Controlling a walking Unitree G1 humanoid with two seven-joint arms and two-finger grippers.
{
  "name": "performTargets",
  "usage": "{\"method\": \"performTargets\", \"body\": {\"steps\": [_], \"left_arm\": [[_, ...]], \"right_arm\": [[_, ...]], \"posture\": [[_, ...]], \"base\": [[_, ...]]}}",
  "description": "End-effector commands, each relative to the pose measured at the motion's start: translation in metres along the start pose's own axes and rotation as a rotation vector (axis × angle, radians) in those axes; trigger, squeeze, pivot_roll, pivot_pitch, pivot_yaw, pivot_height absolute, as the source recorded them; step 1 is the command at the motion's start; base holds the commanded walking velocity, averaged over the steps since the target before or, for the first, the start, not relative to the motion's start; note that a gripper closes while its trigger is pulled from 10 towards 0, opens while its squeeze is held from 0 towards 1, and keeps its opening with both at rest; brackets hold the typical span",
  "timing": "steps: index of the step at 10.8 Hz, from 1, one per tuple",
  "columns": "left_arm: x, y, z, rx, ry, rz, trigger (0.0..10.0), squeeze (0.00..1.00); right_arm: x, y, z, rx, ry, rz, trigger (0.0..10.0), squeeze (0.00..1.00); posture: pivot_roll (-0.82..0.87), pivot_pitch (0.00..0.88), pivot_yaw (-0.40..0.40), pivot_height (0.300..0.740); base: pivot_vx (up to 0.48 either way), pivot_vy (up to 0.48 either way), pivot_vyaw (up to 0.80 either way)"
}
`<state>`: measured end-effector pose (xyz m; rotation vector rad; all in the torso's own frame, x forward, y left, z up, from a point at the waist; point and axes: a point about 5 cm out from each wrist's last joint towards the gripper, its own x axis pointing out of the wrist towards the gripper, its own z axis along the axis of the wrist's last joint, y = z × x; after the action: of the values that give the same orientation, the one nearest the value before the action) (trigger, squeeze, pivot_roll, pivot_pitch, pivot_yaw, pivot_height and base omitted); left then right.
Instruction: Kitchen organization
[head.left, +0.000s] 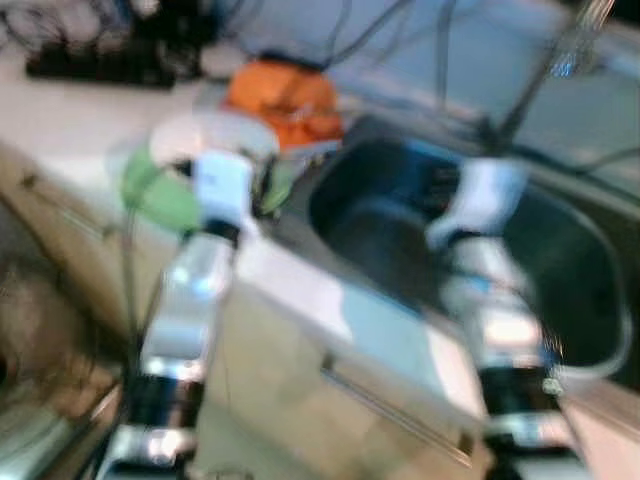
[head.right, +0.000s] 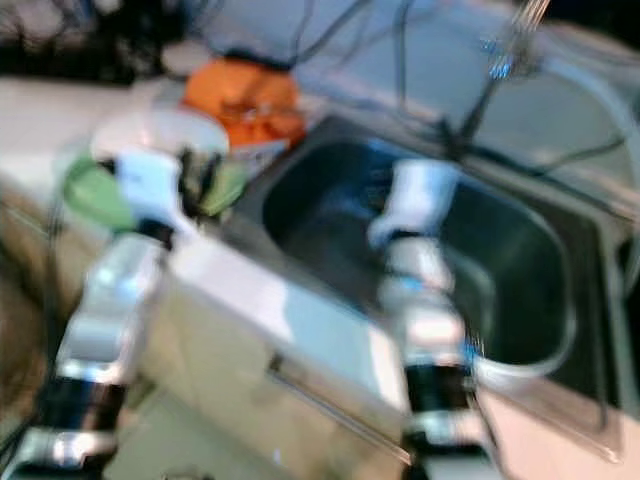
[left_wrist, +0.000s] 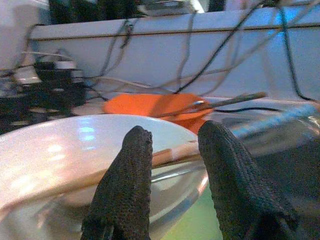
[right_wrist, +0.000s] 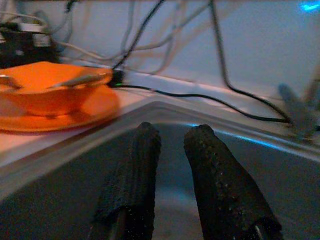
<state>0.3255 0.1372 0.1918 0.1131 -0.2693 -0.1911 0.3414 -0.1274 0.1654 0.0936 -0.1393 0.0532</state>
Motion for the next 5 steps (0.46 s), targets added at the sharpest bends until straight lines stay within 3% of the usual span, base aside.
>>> {"method": "performTargets", "body": {"steps": [1,5], "left_arm": [[0.001,-0.01,0.004,-0.014,-0.017,-0.04,10.0,0.0],[-0.002,-0.021,0.023,-0.022,-0.085,-0.154,10.0,0.0]], "right_arm": [[0.0,-0.016,0.003,-0.005,-0.006,-0.049,10.0,0.0],[0.001,-0.015,0.002,0.0,-0.004,-0.052,10.0,0.0]], "posture": [[-0.05,0.063,-0.122,0.74],[-0.05,0.066,-0.126,0.74]], "base": [[0.0,0.0,0.0],[0.0,0.0,0.0]]}}
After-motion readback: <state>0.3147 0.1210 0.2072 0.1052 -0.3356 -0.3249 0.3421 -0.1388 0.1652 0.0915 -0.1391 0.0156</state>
